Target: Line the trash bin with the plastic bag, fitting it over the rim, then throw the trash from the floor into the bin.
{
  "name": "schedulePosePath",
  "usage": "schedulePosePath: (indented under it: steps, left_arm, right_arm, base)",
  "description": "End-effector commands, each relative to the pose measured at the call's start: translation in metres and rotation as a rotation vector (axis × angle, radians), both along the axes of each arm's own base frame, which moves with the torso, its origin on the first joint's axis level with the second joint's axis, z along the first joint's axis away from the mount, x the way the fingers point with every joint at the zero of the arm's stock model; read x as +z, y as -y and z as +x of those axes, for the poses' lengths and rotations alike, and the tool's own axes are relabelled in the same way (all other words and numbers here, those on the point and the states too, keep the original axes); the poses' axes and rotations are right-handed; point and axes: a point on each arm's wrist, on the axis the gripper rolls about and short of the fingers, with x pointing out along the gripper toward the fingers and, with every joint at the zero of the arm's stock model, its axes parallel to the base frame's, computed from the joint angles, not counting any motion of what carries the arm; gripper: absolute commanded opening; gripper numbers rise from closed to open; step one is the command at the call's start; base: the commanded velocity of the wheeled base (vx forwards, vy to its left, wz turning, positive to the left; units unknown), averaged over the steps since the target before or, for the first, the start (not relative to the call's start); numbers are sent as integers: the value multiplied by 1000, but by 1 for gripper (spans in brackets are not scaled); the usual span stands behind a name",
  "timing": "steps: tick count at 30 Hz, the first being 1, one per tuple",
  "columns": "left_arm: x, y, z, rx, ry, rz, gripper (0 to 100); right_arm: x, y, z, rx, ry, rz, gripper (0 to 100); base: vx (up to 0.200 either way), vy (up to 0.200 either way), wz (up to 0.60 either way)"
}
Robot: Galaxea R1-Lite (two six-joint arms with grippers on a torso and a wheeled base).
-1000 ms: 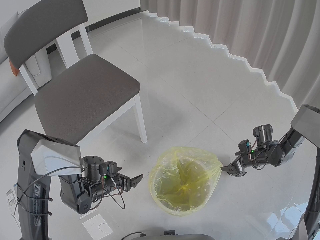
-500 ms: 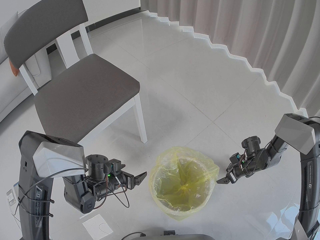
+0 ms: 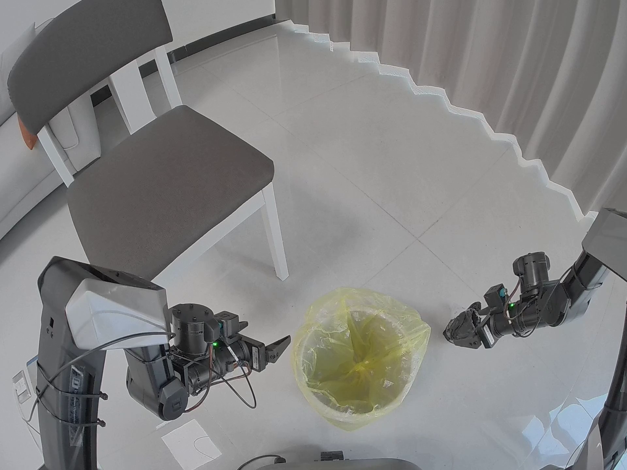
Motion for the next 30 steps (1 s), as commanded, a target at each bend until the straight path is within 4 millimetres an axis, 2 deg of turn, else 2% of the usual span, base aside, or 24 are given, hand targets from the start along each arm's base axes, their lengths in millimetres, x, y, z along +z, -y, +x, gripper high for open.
schedulePosePath:
  steps: [1,6,7,16,19,21,25,30]
  left_arm:
    - [0,2,-5,1,2,0,100]
    - [1,3,-5,3,13,-2,100]
    - [2,3,-5,3,13,-2,100]
    - [2,1,-5,11,8,-9,100]
    - [1,1,-5,14,4,-12,100]
    - [1,1,-5,18,5,-10,100]
    - [0,2,-5,21,1,-8,100]
    - [0,4,-3,21,6,-16,100]
  right_arm:
    - [17,-18,1,5,76,38,100]
    - [0,-38,12,5,91,80,100]
    - [-9,-44,17,16,89,84,100]
    - [-49,-55,51,28,37,77,100]
    - [-53,-58,59,31,16,73,100]
    - [-61,-66,75,45,-18,70,100]
    - [-57,-80,86,72,-54,68,100]
    - [-57,-85,92,81,-84,62,100]
  base:
    - [0,0,0]
    - [0,0,0]
    - [0,0,0]
    - [0,0,0]
    - [0,0,0]
    - [0,0,0]
    - [0,0,0]
    - [0,0,0]
